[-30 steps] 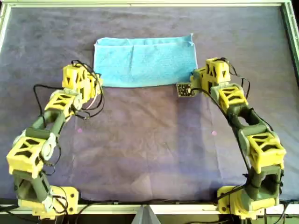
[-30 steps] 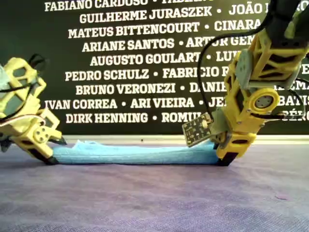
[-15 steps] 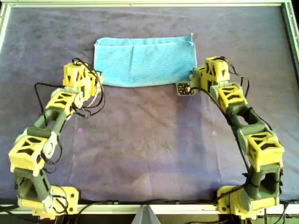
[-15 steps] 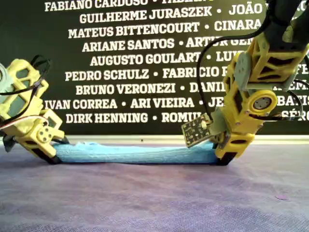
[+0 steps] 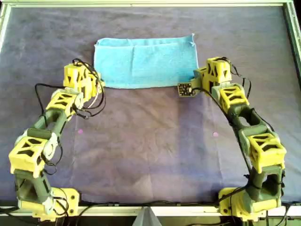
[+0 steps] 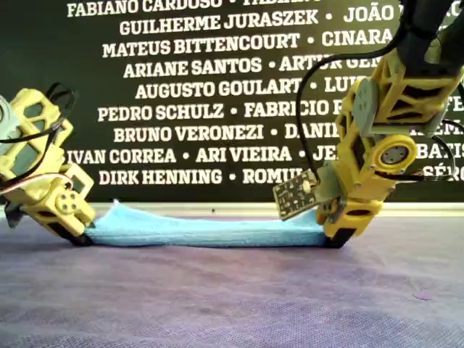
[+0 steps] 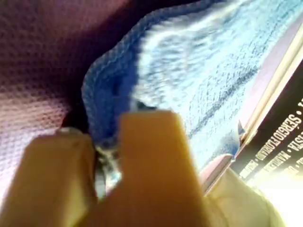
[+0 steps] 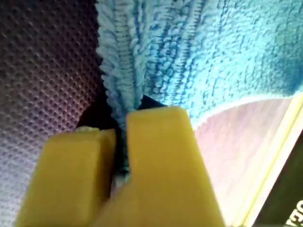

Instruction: Fold a cloth

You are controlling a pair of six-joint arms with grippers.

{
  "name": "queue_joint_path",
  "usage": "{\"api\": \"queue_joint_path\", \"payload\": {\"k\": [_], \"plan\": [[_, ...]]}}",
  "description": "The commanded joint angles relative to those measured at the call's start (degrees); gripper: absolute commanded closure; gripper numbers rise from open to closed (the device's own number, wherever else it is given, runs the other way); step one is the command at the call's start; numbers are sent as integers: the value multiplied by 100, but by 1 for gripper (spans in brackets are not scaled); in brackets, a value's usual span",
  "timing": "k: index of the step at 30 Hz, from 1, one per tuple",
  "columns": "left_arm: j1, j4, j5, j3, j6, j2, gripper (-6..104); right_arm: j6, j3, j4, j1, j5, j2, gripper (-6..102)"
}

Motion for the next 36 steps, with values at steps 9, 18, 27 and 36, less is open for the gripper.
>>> {"api": "queue_joint_path", "payload": {"k": [9, 18, 27, 36], "plan": [[-114, 0, 44, 387, 35, 1354, 98, -53, 220, 501, -53, -18, 1248, 97], [-141, 0, 44, 1723, 35, 2206, 98, -62, 1916, 642, 35, -18, 2610, 97], [-141, 0, 53, 2417, 35, 2250, 98, -62, 3621, 545, 35, -18, 3779, 97], [-149, 0, 53, 3709, 35, 3674, 98, -62, 4649, 536, 211, -26, 5063, 97]]}}
